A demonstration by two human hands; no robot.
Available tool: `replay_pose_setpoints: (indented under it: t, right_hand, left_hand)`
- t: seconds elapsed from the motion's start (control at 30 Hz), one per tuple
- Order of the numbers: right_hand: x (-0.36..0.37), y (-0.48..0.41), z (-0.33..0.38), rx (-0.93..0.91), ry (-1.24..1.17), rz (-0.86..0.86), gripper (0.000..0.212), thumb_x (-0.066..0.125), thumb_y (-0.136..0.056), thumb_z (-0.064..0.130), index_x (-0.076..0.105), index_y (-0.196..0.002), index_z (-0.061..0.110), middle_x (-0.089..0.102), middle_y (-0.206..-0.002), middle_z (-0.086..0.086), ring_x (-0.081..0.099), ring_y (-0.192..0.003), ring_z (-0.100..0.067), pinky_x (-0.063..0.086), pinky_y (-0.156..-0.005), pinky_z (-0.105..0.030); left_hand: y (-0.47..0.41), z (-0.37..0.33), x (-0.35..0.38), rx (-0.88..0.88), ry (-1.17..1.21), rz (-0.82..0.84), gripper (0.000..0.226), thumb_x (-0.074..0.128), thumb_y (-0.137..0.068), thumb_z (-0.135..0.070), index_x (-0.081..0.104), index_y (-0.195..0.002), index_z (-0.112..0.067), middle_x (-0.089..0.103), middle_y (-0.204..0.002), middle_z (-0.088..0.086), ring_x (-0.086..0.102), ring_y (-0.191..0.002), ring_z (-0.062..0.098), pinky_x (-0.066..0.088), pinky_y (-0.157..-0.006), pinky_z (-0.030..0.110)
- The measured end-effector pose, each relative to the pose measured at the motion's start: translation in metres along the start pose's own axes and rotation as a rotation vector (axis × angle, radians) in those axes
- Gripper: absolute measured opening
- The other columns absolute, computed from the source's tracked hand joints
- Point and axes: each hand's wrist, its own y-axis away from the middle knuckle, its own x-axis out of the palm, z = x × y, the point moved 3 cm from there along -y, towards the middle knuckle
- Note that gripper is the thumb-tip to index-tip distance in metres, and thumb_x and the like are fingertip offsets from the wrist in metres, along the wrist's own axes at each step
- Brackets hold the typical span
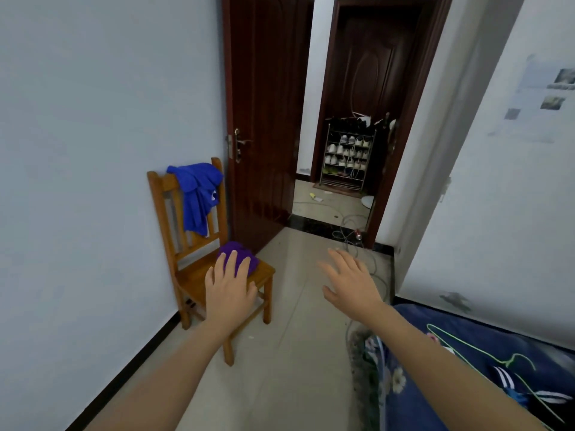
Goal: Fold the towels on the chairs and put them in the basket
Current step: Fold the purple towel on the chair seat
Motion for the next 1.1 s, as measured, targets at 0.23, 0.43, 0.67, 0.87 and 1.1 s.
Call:
replay_pose_setpoints:
  t: [0.23,0.43,0.67,0.87,1.1]
  right_hand:
    - [0.036,-0.103,-0.051,0.038,0.062,0.102,0.054,0.039,-0.095,0.033,0.023,-0.145,0.022,0.012,-0.156,-0.009,0.005,-0.145,-0.023,0.011,-0.115,-0.039]
    - [0.073,-0.185,-0.08,0.1,0.031,0.17,0.055,0.041,-0.095,0.036,0.023,-0.145,0.023,0.016,-0.155,-0.008,0.009,-0.143,-0.022,0.014,-0.113,-0.039]
    - [0.133,-0.234,-0.113,0.071,0.025,0.309,0.055,0.038,-0.096,0.036,0.019,-0.146,0.023,0.007,-0.156,-0.007,0.003,-0.144,-0.023,0.01,-0.115,-0.04]
    - [0.166,-0.303,-0.177,0.053,-0.014,0.291,0.055,0.039,-0.096,0.037,0.021,-0.146,0.024,0.007,-0.157,-0.007,0.004,-0.144,-0.022,0.014,-0.114,-0.038]
    - [0.206,-0.417,-0.264,-0.033,-0.057,0.28,0.056,0.039,-0.096,0.038,0.019,-0.147,0.023,0.005,-0.157,-0.008,0.009,-0.143,-0.021,0.017,-0.112,-0.037]
  left_hand:
    - [-0.103,0.022,0.066,-0.067,0.042,0.079,0.054,0.043,-0.093,-0.033,0.031,-0.144,-0.019,0.024,-0.154,0.008,0.016,-0.143,0.026,0.017,-0.114,0.042]
    - [-0.185,0.042,0.119,-0.083,0.063,0.14,0.052,0.044,-0.094,-0.032,0.034,-0.143,-0.016,0.026,-0.153,0.01,0.018,-0.142,0.028,0.018,-0.114,0.044]
    - [-0.221,0.052,0.192,-0.132,0.027,0.28,0.054,0.042,-0.094,-0.038,0.03,-0.144,-0.022,0.023,-0.154,0.007,0.014,-0.143,0.027,0.017,-0.114,0.041]
    - [-0.28,0.047,0.242,-0.19,-0.018,0.33,0.055,0.039,-0.095,-0.041,0.025,-0.145,-0.024,0.017,-0.156,0.004,0.01,-0.144,0.025,0.016,-0.115,0.041]
    - [-0.37,0.028,0.308,-0.388,0.039,0.305,0.055,0.044,-0.095,-0.036,0.025,-0.145,-0.023,0.018,-0.155,0.006,0.01,-0.143,0.027,0.016,-0.115,0.044]
